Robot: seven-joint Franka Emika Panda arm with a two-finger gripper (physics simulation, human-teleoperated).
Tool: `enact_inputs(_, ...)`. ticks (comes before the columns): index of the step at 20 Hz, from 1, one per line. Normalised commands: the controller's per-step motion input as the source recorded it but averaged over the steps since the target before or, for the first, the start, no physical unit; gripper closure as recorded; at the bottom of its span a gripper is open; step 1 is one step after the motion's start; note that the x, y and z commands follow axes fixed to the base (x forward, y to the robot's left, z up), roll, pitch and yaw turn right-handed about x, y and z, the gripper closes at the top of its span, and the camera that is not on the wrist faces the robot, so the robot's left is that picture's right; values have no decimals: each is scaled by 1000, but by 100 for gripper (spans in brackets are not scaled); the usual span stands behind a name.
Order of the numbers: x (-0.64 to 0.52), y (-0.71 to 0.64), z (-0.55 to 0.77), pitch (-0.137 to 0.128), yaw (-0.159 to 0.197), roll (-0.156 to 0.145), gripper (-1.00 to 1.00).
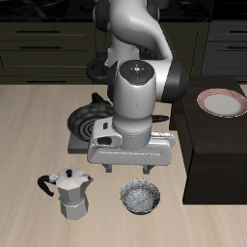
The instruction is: Place the bowl on the plate
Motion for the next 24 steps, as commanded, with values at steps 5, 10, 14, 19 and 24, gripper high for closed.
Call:
enact_inputs(5, -25, -6, -152, 16, 22, 16, -100)
enact_inputs(10, -26, 20, -144, 21, 2, 7, -100)
enact_inputs(14, -27, 34, -153, 18, 9, 19, -100)
enact_inputs(19, 3, 66, -97, 10, -2, 10, -100)
enact_inputs(24, 39, 97, -156, 22, 9, 15, -100)
